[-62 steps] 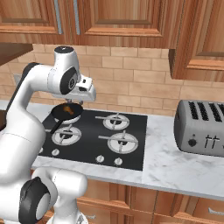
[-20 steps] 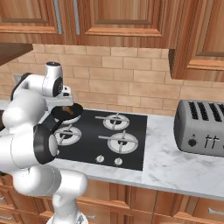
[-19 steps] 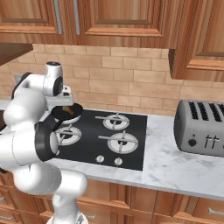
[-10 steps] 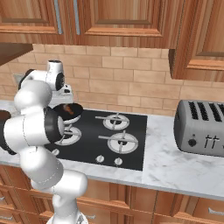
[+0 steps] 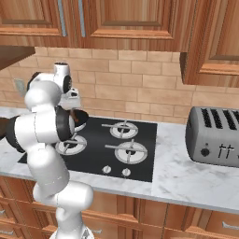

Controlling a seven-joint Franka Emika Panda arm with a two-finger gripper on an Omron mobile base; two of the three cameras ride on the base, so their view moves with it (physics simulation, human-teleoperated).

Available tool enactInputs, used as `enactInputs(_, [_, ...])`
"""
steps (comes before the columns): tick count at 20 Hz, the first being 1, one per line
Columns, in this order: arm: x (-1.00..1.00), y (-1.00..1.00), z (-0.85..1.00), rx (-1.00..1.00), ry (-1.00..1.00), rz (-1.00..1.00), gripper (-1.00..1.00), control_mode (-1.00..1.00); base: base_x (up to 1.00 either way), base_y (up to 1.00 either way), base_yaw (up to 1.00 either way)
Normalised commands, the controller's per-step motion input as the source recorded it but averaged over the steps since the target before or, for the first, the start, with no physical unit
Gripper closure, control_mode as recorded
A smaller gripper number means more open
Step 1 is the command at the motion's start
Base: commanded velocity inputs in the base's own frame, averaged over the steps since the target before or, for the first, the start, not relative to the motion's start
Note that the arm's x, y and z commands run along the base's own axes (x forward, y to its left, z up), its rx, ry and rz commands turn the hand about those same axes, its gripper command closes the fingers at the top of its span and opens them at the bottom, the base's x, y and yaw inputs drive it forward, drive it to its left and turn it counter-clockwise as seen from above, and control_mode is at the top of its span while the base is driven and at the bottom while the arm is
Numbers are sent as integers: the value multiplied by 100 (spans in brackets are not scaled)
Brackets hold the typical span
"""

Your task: Place the chicken drumstick on the plate and place the broccoli on the same plate.

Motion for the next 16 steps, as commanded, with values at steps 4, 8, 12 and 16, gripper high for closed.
enactInputs(4, [32, 1, -21, -2, 0, 0, -100, -100, 0, 0, 0])
enactInputs(8, [29, 13, -26, -6, 0, 0, -100, -100, 0, 0, 0])
enactInputs(12, [31, 18, -25, -7, 0, 0, -100, -100, 0, 0, 0])
enactInputs(16, [35, 19, -19, -4, 0, 0, -100, -100, 0, 0, 0])
